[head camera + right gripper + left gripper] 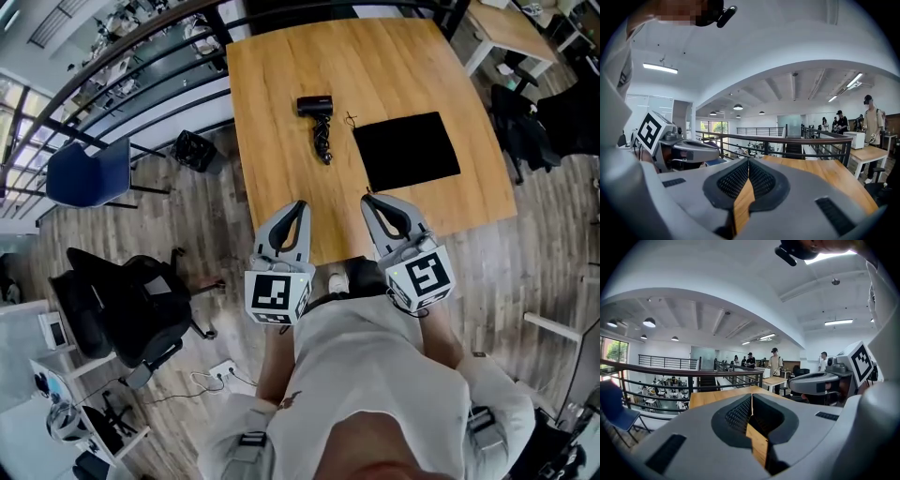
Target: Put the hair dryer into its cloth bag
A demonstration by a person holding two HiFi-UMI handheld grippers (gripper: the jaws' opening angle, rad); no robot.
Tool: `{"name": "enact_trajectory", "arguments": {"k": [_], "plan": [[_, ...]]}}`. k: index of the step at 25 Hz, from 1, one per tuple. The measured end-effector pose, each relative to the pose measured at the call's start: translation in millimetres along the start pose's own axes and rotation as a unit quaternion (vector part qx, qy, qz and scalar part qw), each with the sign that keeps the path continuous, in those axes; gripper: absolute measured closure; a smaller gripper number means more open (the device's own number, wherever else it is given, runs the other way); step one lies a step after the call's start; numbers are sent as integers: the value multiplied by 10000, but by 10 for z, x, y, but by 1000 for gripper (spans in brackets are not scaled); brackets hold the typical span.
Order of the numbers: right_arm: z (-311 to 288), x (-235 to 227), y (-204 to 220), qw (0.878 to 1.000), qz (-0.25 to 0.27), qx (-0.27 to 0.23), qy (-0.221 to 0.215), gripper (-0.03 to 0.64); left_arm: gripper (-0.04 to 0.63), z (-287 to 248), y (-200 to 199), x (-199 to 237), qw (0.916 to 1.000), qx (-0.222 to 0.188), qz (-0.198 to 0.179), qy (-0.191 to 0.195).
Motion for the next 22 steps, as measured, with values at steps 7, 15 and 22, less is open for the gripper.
{"name": "enact_trajectory", "arguments": {"k": [7, 15, 22], "plan": [[-305, -375, -20, 9997, -108, 116, -207, 595, 572, -406, -31, 119, 9997, 191, 49, -166], [-583, -781, -89, 9987, -195, 211, -422, 595, 572, -815, -99, 175, 9986, 397, 88, -326], [-777, -1017, -77, 9972, -355, 253, -612, 595, 572, -1086, -154, 205, 9977, 524, 34, -418]]}}
Point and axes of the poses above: the fingertips, and each gripper's own axes: z backward along the fingers, x to its left, y out of its underside, the point moved 4 cm from there along z, backward along the fingers, and after that the axes turned 6 degrees about -z, right-handed, at the moved point
